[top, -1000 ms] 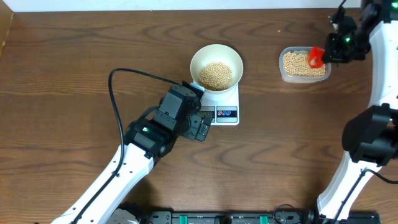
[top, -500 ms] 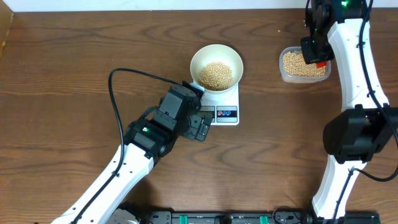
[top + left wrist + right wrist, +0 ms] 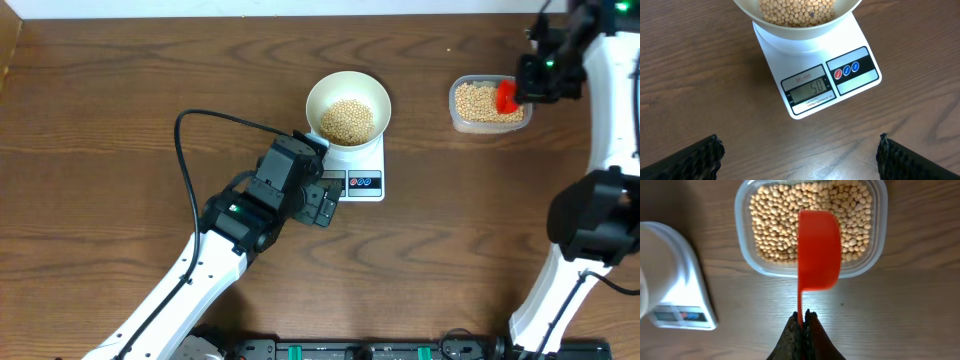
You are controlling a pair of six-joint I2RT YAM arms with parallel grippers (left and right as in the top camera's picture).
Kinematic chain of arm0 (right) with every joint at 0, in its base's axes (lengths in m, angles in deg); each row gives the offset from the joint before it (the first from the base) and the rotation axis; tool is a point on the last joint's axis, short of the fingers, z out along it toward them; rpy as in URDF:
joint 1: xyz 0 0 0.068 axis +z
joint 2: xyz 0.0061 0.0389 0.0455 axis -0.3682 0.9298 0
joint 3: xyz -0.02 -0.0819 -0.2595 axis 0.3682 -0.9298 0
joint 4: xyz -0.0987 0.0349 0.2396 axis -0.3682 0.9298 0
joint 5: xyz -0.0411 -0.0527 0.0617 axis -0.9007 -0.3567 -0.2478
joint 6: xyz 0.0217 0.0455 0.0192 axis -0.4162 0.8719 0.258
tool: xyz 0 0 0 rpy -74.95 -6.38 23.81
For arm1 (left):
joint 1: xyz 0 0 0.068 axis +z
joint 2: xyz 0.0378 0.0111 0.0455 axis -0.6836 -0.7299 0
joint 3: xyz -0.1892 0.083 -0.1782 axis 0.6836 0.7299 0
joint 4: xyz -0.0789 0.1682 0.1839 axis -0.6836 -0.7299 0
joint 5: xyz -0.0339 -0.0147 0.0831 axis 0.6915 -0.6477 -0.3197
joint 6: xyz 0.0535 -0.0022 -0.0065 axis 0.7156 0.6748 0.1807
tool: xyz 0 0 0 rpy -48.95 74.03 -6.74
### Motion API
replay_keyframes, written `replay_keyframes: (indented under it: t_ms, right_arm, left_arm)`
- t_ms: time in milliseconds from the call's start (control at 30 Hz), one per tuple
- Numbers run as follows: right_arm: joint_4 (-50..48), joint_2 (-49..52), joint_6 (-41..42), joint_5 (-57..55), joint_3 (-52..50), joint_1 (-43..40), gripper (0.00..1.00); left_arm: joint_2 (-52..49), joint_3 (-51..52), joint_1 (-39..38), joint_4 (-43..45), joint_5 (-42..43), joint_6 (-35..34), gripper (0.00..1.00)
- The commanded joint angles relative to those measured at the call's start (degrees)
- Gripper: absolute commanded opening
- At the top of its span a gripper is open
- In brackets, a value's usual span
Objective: Scoop item into bowl and weigh 50g on scale
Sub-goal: 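Carry the red scoop right and lower it into the chickpea tub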
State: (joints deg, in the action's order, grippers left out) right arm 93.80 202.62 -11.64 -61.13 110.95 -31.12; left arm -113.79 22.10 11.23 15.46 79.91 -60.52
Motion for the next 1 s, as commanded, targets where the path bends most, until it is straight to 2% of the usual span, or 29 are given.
replay_keyframes:
  t_ms: [0, 200, 367, 533, 700, 967]
  right_arm:
    - [0.4, -2.1, -3.0, 13.6, 1.0, -3.3, 0.01]
    - [0.3, -2.1, -5.7, 24.7, 1.0, -7.9, 0.02]
    - [-0.4, -2.1, -5.7, 25.0, 0.1, -8.5, 0.01]
    - [-5.1, -2.1, -0.1, 22.5, -4.8, -8.5, 0.01]
    - [-15.6, -2.9, 7.0, 25.2, -13.0, -8.5, 0.02]
    - [-21.4, -11.5, 7.6, 23.5, -20.1, -8.6, 0.01]
  left_arm:
    - [0.1, 0.5, 0.3, 0.0, -0.7, -0.1, 0.99]
    - [0.1, 0.5, 0.3, 0.0, -0.7, -0.1, 1.00]
    - [0.1, 0.5, 0.3, 0.0, -0.7, -0.1, 1.00]
    - [0.1, 0.5, 0.3, 0.0, -0.7, -0.1, 1.00]
    - [0.1, 0.5, 0.3, 0.0, -0.7, -0.1, 1.00]
    - [0.1, 0.5, 0.3, 0.0, -0.7, -0.1, 1.00]
